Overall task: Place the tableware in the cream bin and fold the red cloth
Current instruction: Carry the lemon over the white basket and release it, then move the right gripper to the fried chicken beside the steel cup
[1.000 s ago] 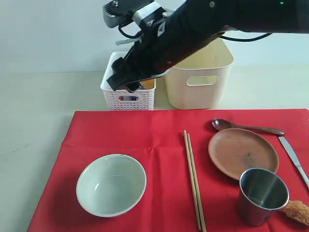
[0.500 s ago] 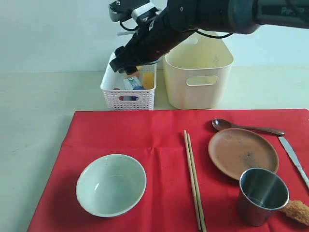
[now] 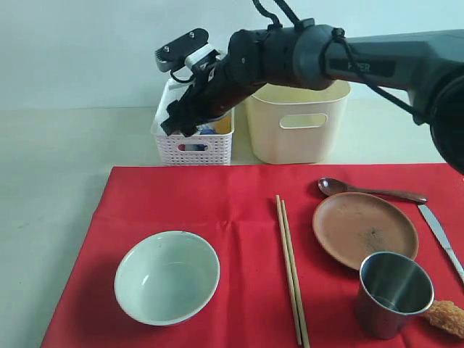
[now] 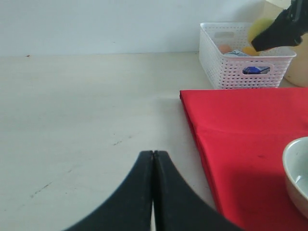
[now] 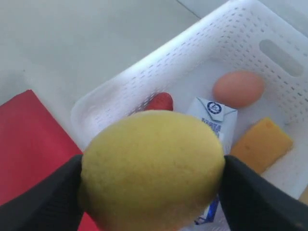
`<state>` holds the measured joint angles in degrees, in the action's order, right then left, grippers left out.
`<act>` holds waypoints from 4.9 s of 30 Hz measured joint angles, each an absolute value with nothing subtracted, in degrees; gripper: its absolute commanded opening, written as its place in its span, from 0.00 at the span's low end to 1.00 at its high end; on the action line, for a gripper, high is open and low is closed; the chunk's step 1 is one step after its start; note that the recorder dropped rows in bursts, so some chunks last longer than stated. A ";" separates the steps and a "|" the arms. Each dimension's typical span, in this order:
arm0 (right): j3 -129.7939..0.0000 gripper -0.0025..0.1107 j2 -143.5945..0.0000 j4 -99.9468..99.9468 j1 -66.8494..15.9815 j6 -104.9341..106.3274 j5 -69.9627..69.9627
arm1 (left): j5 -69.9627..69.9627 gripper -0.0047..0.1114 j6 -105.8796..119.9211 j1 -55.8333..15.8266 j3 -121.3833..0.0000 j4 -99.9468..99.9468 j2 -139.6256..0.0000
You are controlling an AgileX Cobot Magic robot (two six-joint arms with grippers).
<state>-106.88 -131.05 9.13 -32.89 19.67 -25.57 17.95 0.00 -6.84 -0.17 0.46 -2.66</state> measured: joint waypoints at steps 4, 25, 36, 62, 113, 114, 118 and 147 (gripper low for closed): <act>-106.88 0.53 -132.51 8.62 -32.14 19.93 -22.90 | 17.95 0.04 0.00 -6.84 -0.17 0.46 -2.66; -107.34 0.95 -130.38 7.91 -31.17 19.93 -29.00 | 17.95 0.04 0.00 -6.84 -0.17 0.46 -2.66; -107.34 0.95 -123.85 7.14 -31.17 22.24 -42.92 | 17.95 0.04 0.00 -6.84 -0.17 0.46 -2.66; -104.81 0.55 -113.76 -20.77 -30.38 5.42 -69.86 | 17.95 0.04 0.00 -6.84 -0.17 0.46 -2.66; -34.06 0.69 -79.02 0.00 -8.16 42.32 -50.40 | 17.95 0.04 0.00 -6.84 -0.17 0.46 -2.66; -33.18 0.69 -79.02 0.00 -8.16 43.55 -48.91 | 17.95 0.04 0.00 -6.84 -0.17 0.46 -2.66; -30.07 0.69 -79.02 0.00 -8.16 48.09 -43.68 | 17.95 0.04 0.00 -6.84 -0.17 0.46 -2.66; -29.15 0.07 -88.64 0.00 -8.16 49.10 -32.07 | 17.95 0.04 0.00 -6.84 -0.17 0.46 -2.66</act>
<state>-29.15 -88.64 0.00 -8.16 49.10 -32.07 17.95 0.00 -6.84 -0.17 0.46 -2.66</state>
